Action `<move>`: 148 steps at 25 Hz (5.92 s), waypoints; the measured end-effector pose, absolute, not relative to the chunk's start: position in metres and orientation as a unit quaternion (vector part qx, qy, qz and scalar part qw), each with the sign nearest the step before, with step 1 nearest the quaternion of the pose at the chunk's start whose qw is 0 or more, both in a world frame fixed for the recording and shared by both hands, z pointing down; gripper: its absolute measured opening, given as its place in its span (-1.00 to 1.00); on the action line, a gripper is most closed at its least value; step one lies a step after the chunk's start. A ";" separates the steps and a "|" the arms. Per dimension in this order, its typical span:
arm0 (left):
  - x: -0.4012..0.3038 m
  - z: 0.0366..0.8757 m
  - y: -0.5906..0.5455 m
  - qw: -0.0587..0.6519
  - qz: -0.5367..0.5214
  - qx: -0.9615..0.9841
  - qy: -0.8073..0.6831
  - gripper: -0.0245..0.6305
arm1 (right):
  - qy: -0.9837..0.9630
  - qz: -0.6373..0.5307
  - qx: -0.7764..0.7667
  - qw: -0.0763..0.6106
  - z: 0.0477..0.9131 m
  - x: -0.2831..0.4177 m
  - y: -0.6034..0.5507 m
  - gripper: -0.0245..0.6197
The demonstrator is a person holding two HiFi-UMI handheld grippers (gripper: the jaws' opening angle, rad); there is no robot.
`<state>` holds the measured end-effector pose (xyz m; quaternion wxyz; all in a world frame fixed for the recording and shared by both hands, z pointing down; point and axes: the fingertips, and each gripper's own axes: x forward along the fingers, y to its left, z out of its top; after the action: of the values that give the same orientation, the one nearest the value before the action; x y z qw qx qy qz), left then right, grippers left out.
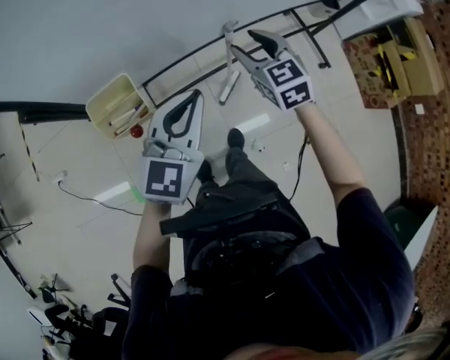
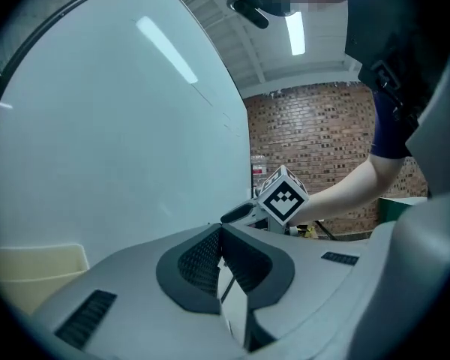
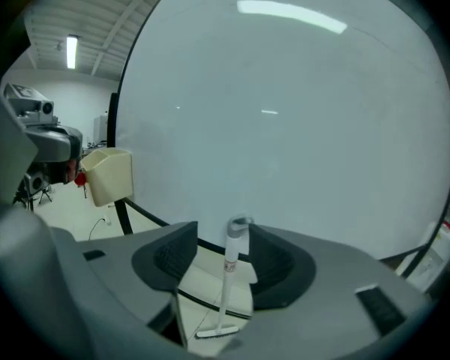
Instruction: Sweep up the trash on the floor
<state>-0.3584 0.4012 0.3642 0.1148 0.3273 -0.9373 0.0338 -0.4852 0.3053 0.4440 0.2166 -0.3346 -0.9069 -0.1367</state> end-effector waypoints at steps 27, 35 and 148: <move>-0.378 0.439 0.419 0.191 0.019 0.287 -0.938 -0.91 | -0.936 -0.165 -0.266 0.159 0.495 -0.536 0.324 -0.41; -0.365 0.440 0.429 0.198 0.020 0.290 -0.936 -0.91 | -0.940 -0.126 -0.264 0.178 0.496 -0.539 0.322 -0.58; 0.038 0.393 0.142 0.138 0.182 0.855 -0.465 -0.65 | -0.962 0.005 -0.266 0.065 0.245 -0.002 0.170 -0.55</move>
<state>0.0378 0.1417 0.3930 0.1382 0.8552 -0.4650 0.1824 -0.0023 0.1698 0.2454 0.0649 -0.2665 -0.9616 0.0046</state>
